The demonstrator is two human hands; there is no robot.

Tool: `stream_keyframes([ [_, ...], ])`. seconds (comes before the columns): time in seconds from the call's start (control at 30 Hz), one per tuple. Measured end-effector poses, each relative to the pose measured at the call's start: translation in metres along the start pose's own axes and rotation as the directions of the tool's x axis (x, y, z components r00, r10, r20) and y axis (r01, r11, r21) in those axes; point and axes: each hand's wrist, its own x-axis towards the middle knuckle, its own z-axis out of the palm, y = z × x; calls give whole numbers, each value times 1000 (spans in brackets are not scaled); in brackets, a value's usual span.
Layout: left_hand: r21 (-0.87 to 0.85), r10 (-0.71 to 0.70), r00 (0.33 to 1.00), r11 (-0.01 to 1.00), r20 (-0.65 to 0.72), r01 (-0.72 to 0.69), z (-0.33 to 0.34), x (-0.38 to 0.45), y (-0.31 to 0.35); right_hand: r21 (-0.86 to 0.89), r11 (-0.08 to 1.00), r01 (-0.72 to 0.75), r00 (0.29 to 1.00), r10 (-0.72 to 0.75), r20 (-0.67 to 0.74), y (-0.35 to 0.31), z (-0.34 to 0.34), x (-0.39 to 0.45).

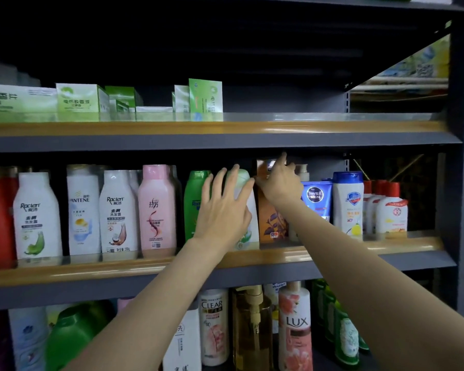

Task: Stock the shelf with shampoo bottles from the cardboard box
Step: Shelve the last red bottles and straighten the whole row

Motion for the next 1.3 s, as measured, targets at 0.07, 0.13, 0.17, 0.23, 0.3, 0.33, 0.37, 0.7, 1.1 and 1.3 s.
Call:
stream_keyframes([
  [0.07,5,4,1000,1000,-11,-4,1,-1,-3,7,1000,0,1000,0,-9,-1,1,-1],
  [0.13,-4,9,1000,1000,-22,-9,4,-2,-5,5,1000,14,1000,-14,-19,-2,1,-3],
  [0.17,-9,11,1000,1000,-27,-11,5,-1,-6,12,1000,21,999,-20,-28,-2,-1,-5],
  [0.23,-17,13,999,1000,-36,-14,6,-1,-6,38,999,20,999,-18,-47,0,-5,-8],
  [0.3,-27,13,999,1000,-42,-14,7,-1,-6,67,998,3,998,1,-60,1,-11,-10],
  [0.33,-37,12,999,999,-44,-13,7,-1,-6,80,997,0,998,5,-65,2,-14,-10],
  [0.37,-54,12,999,998,-42,-14,7,-1,-6,89,996,1,998,5,-69,3,-16,-11],
  [0.7,-168,9,1000,986,1,-9,3,-16,-4,39,999,-25,1000,26,-16,0,-30,-16],
  [1.1,-121,25,999,992,-28,-28,4,-25,-9,-8,999,-43,999,44,31,-10,-34,-15],
  [1.3,-141,30,1000,989,-9,-31,0,-31,-12,-25,999,-46,998,47,28,-6,-30,-27],
])
